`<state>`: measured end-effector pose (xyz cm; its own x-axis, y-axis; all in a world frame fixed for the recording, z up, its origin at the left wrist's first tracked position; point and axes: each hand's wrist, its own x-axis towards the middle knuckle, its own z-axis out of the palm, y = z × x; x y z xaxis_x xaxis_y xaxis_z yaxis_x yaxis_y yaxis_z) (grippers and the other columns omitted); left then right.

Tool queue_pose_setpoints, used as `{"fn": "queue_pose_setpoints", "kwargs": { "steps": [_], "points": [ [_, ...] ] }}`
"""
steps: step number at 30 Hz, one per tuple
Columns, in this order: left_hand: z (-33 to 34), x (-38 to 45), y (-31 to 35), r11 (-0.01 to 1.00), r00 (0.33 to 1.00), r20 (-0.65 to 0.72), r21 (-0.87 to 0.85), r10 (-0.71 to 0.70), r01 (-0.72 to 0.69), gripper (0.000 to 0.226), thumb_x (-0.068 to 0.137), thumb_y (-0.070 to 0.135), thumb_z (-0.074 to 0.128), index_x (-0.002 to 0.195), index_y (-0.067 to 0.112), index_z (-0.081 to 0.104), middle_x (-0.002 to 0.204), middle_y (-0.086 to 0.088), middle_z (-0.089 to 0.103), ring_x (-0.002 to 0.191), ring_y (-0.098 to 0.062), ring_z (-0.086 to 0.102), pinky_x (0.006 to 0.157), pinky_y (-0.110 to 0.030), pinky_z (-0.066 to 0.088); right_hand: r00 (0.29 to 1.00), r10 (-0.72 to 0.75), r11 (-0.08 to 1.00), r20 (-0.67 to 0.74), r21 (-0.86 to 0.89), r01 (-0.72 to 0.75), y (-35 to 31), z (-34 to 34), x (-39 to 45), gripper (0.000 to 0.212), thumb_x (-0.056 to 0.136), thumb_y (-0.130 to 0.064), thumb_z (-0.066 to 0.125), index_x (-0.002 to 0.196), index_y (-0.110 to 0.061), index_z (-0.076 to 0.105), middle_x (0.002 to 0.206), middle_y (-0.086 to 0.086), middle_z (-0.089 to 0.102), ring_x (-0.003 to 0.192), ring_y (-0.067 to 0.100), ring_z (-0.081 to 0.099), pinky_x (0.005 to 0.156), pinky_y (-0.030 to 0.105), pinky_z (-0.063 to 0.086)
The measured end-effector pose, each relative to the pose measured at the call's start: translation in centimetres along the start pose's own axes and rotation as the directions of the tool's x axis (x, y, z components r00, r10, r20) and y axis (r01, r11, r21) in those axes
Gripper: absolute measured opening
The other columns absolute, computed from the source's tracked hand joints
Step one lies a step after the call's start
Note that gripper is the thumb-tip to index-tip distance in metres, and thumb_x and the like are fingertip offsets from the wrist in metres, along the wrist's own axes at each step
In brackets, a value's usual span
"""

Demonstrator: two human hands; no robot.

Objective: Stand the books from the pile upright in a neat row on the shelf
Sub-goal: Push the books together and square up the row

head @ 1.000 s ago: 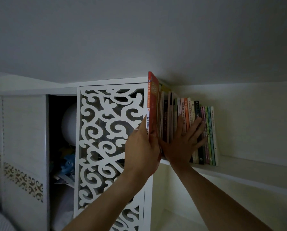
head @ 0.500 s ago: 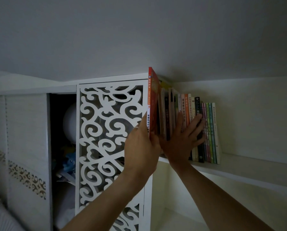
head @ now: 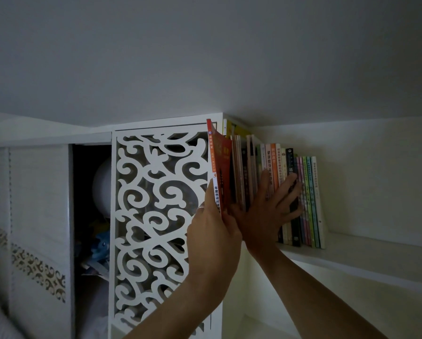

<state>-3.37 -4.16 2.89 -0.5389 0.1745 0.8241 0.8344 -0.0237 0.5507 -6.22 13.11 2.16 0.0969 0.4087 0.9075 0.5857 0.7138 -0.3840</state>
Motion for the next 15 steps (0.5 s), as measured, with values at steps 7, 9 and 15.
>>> {"fn": "queue_pose_setpoints", "kwargs": {
  "steps": [7,9,15],
  "points": [
    [0.3,0.3,-0.5,0.999,0.999,0.028,0.017,0.034,-0.034,0.046,0.102,0.012,0.046,0.146,0.026,0.046,0.090,0.005,0.068,0.073,-0.012,0.069,0.064,-0.031,0.061,0.998,0.037,0.999,-0.044,-0.006,-0.038,-0.3,0.5,0.2,0.111,0.077,-0.094,0.041,0.161,-0.023,0.027,0.168,0.024,0.004,0.155,0.045,0.000,0.115,0.072,0.008],
    [0.4,0.6,-0.5,0.997,0.997,0.036,0.044,0.065,-0.066,0.042,0.102,0.011,0.047,0.142,0.022,0.051,0.089,0.005,0.067,0.072,-0.012,0.067,0.064,-0.032,0.060,0.996,0.073,0.997,-0.059,0.004,-0.073,-0.6,0.5,0.4,0.110,0.077,-0.094,0.041,0.160,-0.023,0.028,0.168,0.023,0.006,0.155,0.045,0.002,0.116,0.071,0.008],
    [0.7,1.7,-0.8,0.993,0.996,-0.007,0.087,0.085,-0.084,0.042,0.100,0.008,0.052,0.141,0.019,0.055,0.102,0.004,0.069,0.083,-0.008,0.064,0.066,-0.010,0.049,0.992,0.112,0.994,-0.060,-0.005,-0.112,-1.1,0.4,0.9,0.100,0.084,-0.087,0.037,0.159,-0.021,0.032,0.167,0.024,0.010,0.154,0.046,0.009,0.113,0.071,0.015]
  ]
}}
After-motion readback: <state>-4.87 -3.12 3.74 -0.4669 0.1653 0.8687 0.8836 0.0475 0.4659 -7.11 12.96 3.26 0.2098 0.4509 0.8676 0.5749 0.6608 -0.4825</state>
